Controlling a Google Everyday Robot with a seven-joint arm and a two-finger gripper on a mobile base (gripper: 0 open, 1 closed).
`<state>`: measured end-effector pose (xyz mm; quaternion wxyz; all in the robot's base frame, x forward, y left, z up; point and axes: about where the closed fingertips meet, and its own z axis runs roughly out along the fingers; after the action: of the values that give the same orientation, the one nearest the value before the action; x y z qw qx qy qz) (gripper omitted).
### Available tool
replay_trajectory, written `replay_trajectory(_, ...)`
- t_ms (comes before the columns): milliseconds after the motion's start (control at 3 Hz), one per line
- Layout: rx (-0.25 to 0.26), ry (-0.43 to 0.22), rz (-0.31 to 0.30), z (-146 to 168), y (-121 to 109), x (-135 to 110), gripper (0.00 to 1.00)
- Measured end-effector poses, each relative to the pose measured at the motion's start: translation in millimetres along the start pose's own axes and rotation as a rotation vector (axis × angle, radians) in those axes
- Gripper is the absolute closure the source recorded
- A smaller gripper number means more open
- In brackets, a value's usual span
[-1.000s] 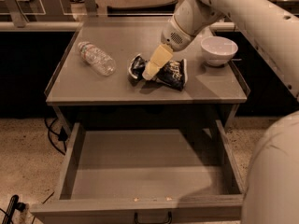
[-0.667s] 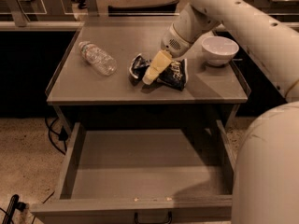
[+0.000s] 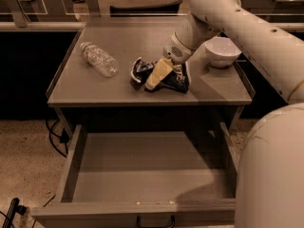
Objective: Place blue chip bag into top drawer
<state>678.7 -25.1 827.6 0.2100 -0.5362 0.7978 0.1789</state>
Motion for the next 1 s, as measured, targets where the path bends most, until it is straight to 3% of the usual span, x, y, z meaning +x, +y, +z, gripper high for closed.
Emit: replay_trajectory(1000,0.0,0.0,0.0,0.1,0.0,0.0,0.97)
